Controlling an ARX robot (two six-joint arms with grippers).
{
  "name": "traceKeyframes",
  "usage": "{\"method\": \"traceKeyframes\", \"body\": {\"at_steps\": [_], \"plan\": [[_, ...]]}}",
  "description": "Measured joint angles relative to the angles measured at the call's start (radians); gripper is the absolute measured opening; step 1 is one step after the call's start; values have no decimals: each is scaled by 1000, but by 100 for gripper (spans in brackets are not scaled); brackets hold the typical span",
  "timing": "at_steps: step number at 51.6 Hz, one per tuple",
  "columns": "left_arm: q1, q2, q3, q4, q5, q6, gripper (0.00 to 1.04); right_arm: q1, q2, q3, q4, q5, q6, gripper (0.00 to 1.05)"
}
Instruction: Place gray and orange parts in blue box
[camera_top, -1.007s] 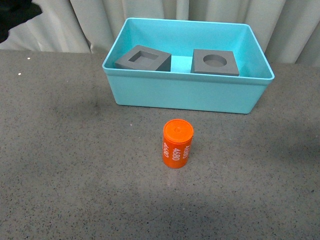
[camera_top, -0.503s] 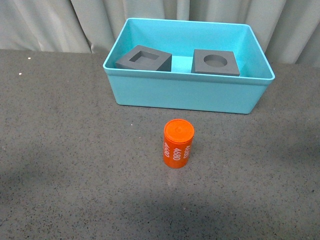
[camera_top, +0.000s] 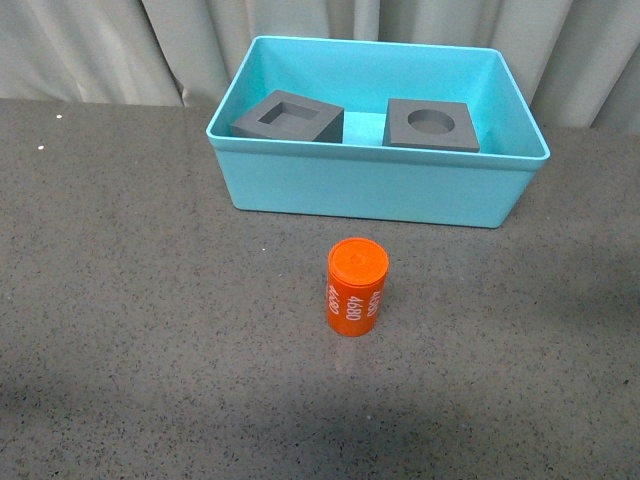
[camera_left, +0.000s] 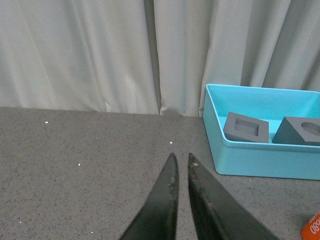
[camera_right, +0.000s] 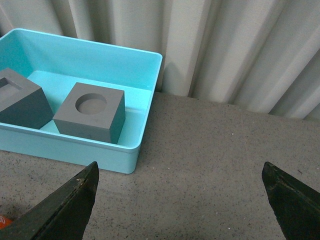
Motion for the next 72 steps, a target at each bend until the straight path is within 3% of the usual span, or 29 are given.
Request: {"method": "traceKeyframes", "body": {"at_steps": [2, 28, 49, 55, 62, 67, 72], "plan": [[0, -34, 0, -29, 0, 1, 3, 0, 0, 0, 0, 0, 0, 95], [0, -313, 0, -295, 0, 10, 4, 0, 0, 0, 0, 0, 0, 95], [0, -423, 0, -405, 0, 10, 4, 0, 0, 0, 0, 0, 0, 95], [0, -560, 0, -566, 0, 10, 4, 0, 0, 0, 0, 0, 0, 95], [0, -586, 0, -575, 0, 10, 4, 0, -2, 0, 0, 0, 0, 95], [0, -586, 0, -575, 0, 10, 16, 0, -1, 0, 0, 0, 0, 95], [0, -587, 0, -575, 0, 10, 36, 0, -1, 0, 0, 0, 0, 95]]}}
